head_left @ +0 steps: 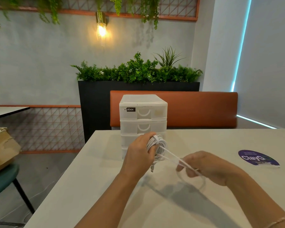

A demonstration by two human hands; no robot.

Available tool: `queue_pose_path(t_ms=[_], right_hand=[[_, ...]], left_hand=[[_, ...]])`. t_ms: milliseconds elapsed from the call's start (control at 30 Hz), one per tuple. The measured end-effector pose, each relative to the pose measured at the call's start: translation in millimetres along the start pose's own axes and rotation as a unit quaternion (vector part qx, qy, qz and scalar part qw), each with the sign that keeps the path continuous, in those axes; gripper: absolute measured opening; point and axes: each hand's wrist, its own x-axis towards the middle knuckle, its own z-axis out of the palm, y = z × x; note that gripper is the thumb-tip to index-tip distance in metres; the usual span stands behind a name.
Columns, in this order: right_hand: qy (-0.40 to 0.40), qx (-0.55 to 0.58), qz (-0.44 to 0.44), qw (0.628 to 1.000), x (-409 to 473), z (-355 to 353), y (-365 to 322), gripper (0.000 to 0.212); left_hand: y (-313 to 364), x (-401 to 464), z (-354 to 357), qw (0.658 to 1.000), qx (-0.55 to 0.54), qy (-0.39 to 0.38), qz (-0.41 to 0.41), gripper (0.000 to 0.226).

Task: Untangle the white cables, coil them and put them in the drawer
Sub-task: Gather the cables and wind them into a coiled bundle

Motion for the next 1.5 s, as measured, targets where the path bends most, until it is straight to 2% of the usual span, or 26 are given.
queue_pose_path(t_ms=[33,100,200,267,333,367,433,533,600,633,667,700,767,800,833,867,967,1067,1167,1300,1400,1500], right_hand=[[0.030,0.014,-0.013,0.999,-5.2,-7.6,-3.5,0.023],[0.103,-0.004,-0.018,0.995,-10.8,-26.3,-1.6,0.040],[0.254,0.022,-0.025,0.967,-11.3,-51.8,0.7,0.028],[0.368,0.121,-0.001,0.922,-9.7,-73.3,8.3,0.027],[0.465,0.208,0.024,0.860,-15.1,-98.5,21.7,0.026],[0.508,0.218,0.040,0.833,-19.7,-109.2,29.5,0.023],[0.539,0.152,0.116,0.820,-17.5,-138.4,60.9,0.033],[0.471,-0.129,0.256,0.834,-12.0,-144.0,71.3,0.054],[0.420,-0.292,0.289,0.809,-13.9,-113.8,48.0,0.061],[0.404,-0.350,0.261,0.804,-13.6,-94.7,34.1,0.061],[0.366,-0.389,0.207,0.819,-10.8,-74.4,21.4,0.059],[0.315,-0.396,0.146,0.850,-8.1,-52.9,9.4,0.055],[0.177,-0.297,0.050,0.937,-5.8,-4.8,-11.1,0.047],[0.123,-0.246,0.037,0.961,-5.7,13.8,-17.3,0.049],[0.096,-0.242,0.022,0.965,-5.3,26.3,-20.2,0.049],[0.100,-0.278,0.005,0.955,-3.5,31.9,-20.9,0.043],[0.206,-0.354,-0.049,0.911,-2.1,29.7,-29.9,0.021],[0.243,-0.387,-0.146,0.877,-5.7,28.7,-46.9,0.023],[0.257,-0.382,-0.194,0.866,-3.9,27.3,-56.5,0.021],[0.272,-0.272,-0.212,0.899,9.6,10.6,-57.6,0.017],[0.258,-0.125,-0.171,0.943,22.6,9.9,-48.4,0.010],[0.235,0.013,-0.107,0.966,32.7,13.8,-35.4,0.009]], left_hand=[[-1.4,0.1,-0.2,1.000,0.003,-0.003,-0.001,0.030],[-1.1,-0.3,-0.4,1.000,0.004,-0.014,0.000,0.029],[2.9,-1.5,2.0,1.000,-0.004,-0.024,0.009,0.030],[2.6,-2.6,1.8,0.999,0.002,-0.032,0.001,0.032],[-1.8,-3.5,-0.7,0.999,0.006,-0.035,-0.011,0.032],[-3.9,-3.4,-2.0,0.999,0.005,-0.036,-0.018,0.031],[-5.2,-2.5,-3.6,0.999,0.004,-0.041,-0.030,0.030],[-1.0,-0.1,-1.8,0.996,-0.018,-0.057,-0.070,0.031],[1.5,1.7,0.0,0.990,-0.036,-0.066,-0.115,0.032],[1.9,2.3,0.5,0.987,-0.045,-0.069,-0.138,0.033],[2.3,2.8,0.9,0.983,-0.054,-0.069,-0.159,0.033],[2.9,3.1,0.8,0.980,-0.063,-0.069,-0.178,0.032],[3.4,2.6,0.1,0.973,-0.080,-0.066,-0.204,0.031],[3.2,2.4,-0.6,0.971,-0.088,-0.064,-0.214,0.031],[3.1,2.3,-1.5,0.968,-0.095,-0.063,-0.223,0.030],[3.0,2.5,-2.3,0.966,-0.099,-0.065,-0.229,0.030],[3.4,3.3,-4.0,0.966,-0.086,-0.099,-0.223,0.033],[11.7,1.4,-2.3,0.974,-0.041,-0.162,-0.155,0.031],[18.8,-1.6,1.0,0.966,-0.079,-0.200,-0.141,0.033],[24.2,0.5,-1.6,0.954,-0.164,-0.205,-0.148,0.034],[29.1,0.3,-3.4,0.955,-0.171,-0.210,-0.121,0.026],[28.2,1.0,-3.7,0.961,-0.165,-0.187,-0.118,0.029]])
